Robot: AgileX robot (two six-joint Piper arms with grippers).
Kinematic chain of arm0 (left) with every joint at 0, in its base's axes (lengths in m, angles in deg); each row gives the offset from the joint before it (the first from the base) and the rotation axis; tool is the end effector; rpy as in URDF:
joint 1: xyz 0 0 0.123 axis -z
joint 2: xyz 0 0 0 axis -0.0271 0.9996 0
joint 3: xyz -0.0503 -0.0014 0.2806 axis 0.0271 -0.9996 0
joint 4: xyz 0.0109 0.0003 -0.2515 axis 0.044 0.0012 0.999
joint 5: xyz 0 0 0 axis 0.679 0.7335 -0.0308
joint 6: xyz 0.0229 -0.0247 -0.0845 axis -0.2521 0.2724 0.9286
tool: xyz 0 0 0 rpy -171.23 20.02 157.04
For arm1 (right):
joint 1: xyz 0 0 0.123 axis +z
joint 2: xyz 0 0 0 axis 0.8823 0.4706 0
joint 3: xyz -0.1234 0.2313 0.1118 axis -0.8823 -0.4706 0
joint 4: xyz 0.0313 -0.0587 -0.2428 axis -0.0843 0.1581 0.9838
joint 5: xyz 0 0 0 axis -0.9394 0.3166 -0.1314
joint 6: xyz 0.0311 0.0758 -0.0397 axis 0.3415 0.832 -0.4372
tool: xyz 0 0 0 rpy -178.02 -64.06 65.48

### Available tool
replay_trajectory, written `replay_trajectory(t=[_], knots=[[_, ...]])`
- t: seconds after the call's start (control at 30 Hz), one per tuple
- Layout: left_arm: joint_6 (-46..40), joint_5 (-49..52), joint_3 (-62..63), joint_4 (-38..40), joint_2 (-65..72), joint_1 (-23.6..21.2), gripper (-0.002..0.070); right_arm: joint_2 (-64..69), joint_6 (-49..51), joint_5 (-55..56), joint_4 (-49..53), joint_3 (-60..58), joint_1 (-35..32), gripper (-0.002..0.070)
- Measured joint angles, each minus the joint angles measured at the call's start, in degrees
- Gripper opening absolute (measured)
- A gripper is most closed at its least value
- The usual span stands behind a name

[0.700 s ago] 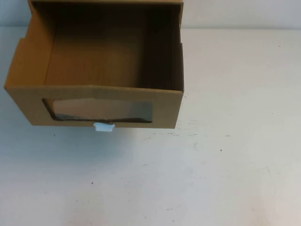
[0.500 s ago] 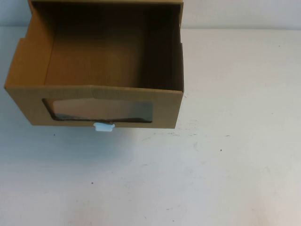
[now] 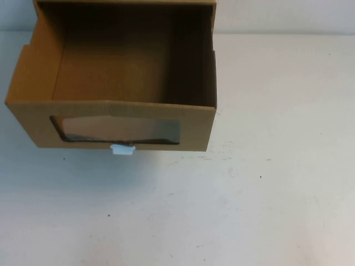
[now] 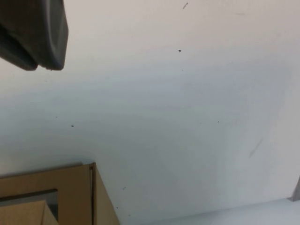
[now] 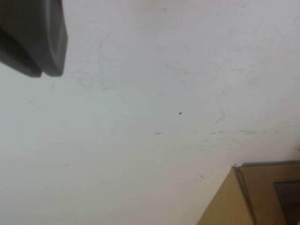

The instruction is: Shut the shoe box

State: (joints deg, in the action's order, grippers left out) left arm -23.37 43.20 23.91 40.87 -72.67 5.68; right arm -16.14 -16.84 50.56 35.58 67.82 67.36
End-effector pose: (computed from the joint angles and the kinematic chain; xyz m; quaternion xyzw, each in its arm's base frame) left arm 0.0533 -0.0020 0.1737 0.0830 0.7921 0.0324 0.6038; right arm 0.0521 0.0113 0.1735 -0.0352 0.7959 0.0743 0.5998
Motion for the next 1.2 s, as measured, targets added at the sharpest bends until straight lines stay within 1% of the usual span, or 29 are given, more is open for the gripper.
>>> replay_trajectory(t=[0.07,0.13,0.3,0.33,0.4,0.5,0.57,0.67,0.73,0.83,0.97,1.07,1.2], knots=[[1.6,-0.4,0.0,0.1,0.0,0.0,-0.0002,0.0,0.0,0.0,0.0,0.0,0.0,-0.0013],[5.4,-2.3,0.0,1.7,0.0,0.0,-0.0002,0.0,0.0,0.0,0.0,0.0,0.0,-0.0013],[20.1,-11.2,0.0,10.9,0.0,0.0,-0.0002,0.0,0.0,0.0,0.0,0.0,0.0,-0.0013],[22.0,-12.8,0.0,12.2,0.0,0.0,-0.0002,0.0,0.0,0.0,0.0,0.0,0.0,-0.0013],[24.4,-16.2,0.0,13.4,0.0,0.0,-0.0002,0.0,0.0,0.0,0.0,0.0,0.0,-0.0013],[25.4,-19.1,0.0,13.4,0.0,0.0,-0.0002,0.0,0.0,0.0,0.0,0.0,0.0,-0.0013],[26.3,-18.0,0.3,13.4,0.0,0.0,-0.0002,0.0,0.0,0.0,0.0,0.0,0.0,-0.0013],[26.4,-10.2,4.7,13.3,2.0,0.0,-0.0002,0.0,0.0,0.0,0.0,0.0,0.0,-0.0013],[23.8,-4.9,10.1,13.0,5.7,0.0,-0.0002,0.0,0.0,0.0,0.0,0.0,0.0,-0.0013],[17.5,2.8,21.7,12.9,14.4,0.0,-0.0002,0.0,0.0,0.0,0.0,0.0,0.0,-0.0013],[8.2,11.1,38.4,13.9,30.0,0.0,-0.0002,0.0,0.0,0.0,0.0,0.0,0.0,-0.0013],[-0.5,15.4,50.3,17.5,41.2,0.0,-0.0002,0.0,0.0,0.0,0.0,0.0,0.0,-0.0013],[-9.5,25.0,68.0,24.5,56.9,0.0,-0.0002,0.0,0.0,0.0,0.0,0.0,0.0,-0.0013]])
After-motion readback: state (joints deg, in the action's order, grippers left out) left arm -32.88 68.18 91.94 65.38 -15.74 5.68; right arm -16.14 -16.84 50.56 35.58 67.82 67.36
